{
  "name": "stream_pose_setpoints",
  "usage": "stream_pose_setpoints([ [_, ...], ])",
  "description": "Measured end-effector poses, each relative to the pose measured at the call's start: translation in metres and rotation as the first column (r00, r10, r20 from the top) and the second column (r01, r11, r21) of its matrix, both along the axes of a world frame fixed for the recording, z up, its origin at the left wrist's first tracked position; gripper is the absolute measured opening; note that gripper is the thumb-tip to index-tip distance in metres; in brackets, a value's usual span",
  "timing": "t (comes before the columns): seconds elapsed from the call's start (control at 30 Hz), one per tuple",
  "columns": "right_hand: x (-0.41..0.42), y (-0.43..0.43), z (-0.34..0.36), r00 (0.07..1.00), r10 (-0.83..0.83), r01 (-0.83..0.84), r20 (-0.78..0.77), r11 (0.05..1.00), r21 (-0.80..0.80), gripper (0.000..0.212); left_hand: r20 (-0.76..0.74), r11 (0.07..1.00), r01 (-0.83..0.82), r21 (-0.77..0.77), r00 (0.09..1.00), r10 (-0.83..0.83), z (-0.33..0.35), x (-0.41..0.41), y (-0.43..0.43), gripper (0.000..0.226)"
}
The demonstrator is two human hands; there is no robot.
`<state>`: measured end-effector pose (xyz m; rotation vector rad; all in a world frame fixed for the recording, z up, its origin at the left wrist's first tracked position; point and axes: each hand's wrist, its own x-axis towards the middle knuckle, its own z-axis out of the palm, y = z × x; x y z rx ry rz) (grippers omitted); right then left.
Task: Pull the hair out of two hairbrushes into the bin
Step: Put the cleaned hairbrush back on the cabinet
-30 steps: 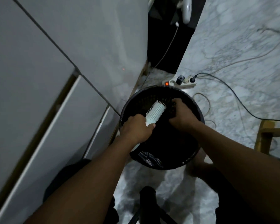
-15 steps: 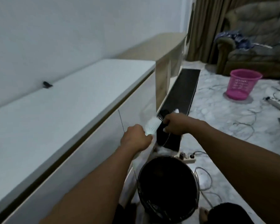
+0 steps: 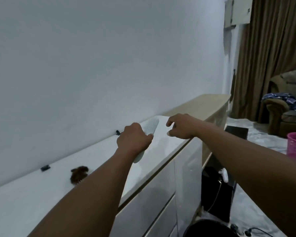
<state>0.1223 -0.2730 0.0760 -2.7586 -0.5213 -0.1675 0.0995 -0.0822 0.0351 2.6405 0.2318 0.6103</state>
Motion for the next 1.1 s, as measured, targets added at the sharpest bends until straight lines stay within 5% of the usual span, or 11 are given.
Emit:
stream_pose_setpoints([
  [0.47, 0.037, 0.153, -0.069, 0.971, 0.209, -0.219, -0.120, 0.972, -0.081, 0.044, -0.171, 0.983, -0.172, 0.070, 0.968, 0.182, -0.061, -0.013, 0.106, 0.028],
  [1.1, 0.032, 0.166, -0.088, 0.968, 0.212, -0.229, -0.134, 0.966, -0.121, 0.044, -0.162, 0.963, -0.232, 0.135, 0.954, 0.252, -0.057, -0.028, 0.123, 0.038],
])
